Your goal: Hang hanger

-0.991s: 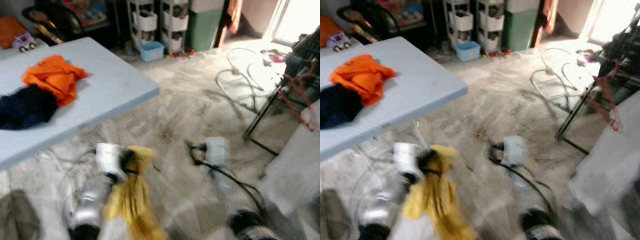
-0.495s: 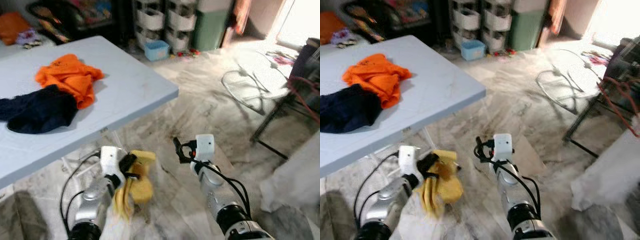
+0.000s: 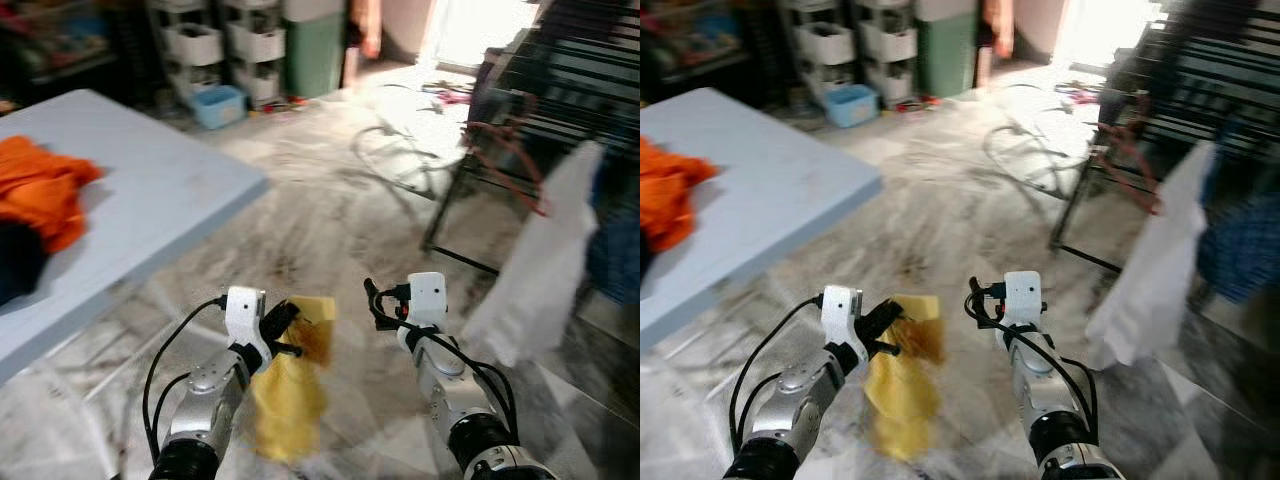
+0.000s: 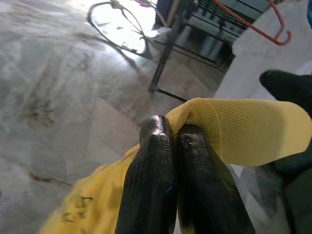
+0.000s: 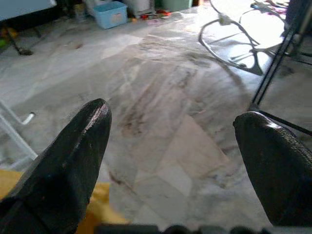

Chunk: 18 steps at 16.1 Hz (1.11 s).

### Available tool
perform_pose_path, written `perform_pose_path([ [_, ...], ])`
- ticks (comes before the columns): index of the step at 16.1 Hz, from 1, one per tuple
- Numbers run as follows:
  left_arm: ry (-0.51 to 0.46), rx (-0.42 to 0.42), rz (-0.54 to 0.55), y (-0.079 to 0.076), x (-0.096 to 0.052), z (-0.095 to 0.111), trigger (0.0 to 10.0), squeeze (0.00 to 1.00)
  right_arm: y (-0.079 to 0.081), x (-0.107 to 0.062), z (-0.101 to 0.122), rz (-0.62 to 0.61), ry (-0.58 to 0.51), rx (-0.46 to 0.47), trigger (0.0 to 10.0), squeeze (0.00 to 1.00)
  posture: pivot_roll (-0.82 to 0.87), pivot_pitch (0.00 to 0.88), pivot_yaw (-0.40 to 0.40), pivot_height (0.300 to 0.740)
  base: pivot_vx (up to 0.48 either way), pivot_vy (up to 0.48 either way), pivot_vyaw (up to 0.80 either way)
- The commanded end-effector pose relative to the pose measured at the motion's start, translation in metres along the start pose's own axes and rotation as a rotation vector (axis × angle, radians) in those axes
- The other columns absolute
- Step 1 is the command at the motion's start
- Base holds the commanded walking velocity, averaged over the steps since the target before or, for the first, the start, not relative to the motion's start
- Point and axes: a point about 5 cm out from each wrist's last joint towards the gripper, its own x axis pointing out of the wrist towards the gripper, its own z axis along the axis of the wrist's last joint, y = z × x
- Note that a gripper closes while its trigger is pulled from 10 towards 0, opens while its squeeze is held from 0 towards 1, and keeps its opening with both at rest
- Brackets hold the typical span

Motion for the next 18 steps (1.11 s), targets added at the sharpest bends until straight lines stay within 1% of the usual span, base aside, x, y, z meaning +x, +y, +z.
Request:
perform_pose_path([
  [1,-0.041,0.015,-0.004,0.0008,0.0011,0.0108,10.0,0.0,0.0009,-0.0005,-0.0019,-0.004,0.008,0.008,10.0,0.0,-0.06,0.0,-0.008,0.74,0.0,0.0,-0.8],
  [3,-0.046,0.005,-0.025,-0.0007,0.0002,0.0102,10.0,0.0,0.0019,-0.0008,-0.0026,-0.001,0.01,0.008,10.0,0.0,-0.06,0.0,-0.012,0.74,0.0,0.0,-0.8],
  [9,-0.045,-0.004,-0.049,-0.0029,-0.0016,0.0086,10.0,0.0,-0.0021,-0.0036,-0.0065,-0.006,0.022,-0.001,10.0,0.0,-0.07,0.0,-0.011,0.74,0.299,0.0,-0.8],
  [15,-0.036,0.003,-0.062,-0.0049,-0.0012,0.0078,10.0,0.0,-0.0011,-0.0051,-0.0088,-0.003,0.025,0.001,10.0,0.0,-0.06,0.0,-0.011,0.74,0.298,0.0,-0.8],
  [17,-0.028,0.003,-0.061,-0.0045,-0.0015,0.0069,10.0,0.0,-0.0018,-0.005,-0.0085,-0.005,0.025,-0.001,10.0,0.0,-0.06,0.0,-0.011,0.74,0.277,0.0,-0.56],
  [18,-0.008,0.009,-0.047,-0.0038,-0.0011,0.0055,10.0,0.0,-0.0019,-0.0049,-0.0081,-0.004,0.022,-0.004,10.0,0.0,-0.06,0.0,-0.011,0.74,0.0,0.0,0.0],
])
